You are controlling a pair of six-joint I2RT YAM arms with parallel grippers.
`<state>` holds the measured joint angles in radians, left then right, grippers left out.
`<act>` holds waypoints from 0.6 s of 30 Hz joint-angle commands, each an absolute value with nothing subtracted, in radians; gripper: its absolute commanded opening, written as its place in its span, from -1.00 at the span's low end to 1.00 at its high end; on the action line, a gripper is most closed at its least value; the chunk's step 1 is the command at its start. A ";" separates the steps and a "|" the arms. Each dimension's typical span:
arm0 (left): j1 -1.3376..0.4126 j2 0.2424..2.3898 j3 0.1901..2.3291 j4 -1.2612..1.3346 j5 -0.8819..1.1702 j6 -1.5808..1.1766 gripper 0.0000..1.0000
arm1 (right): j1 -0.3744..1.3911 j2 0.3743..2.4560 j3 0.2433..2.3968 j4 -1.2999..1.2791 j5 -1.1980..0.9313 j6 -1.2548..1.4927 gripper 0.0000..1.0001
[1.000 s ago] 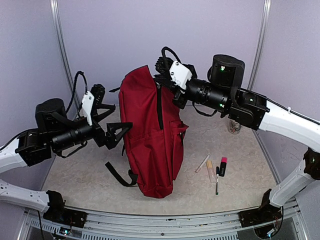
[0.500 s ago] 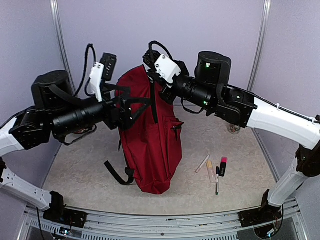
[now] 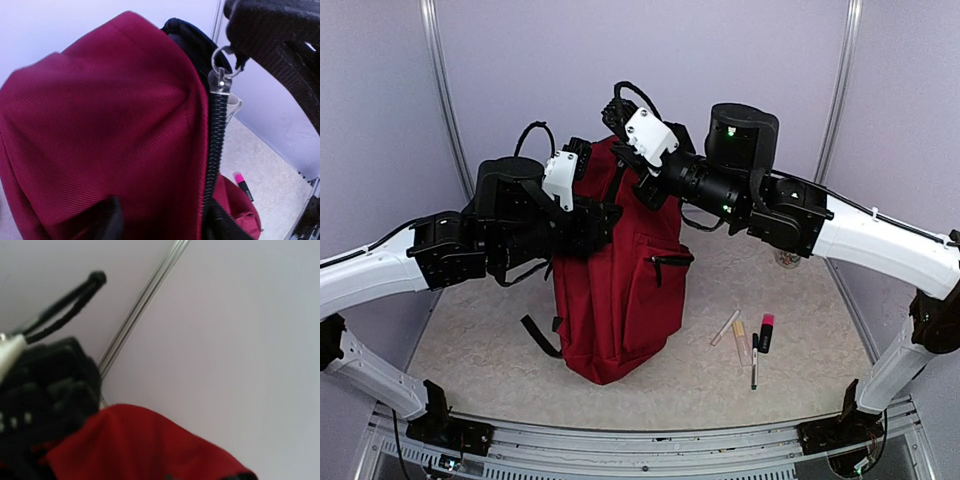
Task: Pack the student bag
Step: Hold the student bag at the center of the board, then unzip the largest pocket of the student bag.
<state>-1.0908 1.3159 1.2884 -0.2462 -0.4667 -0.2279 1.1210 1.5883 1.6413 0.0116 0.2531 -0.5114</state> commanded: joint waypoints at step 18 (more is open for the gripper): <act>-1.117 1.130 1.054 -0.159 -0.365 -0.189 -1.00 | 0.854 1.464 1.616 0.212 0.285 -0.463 -1.00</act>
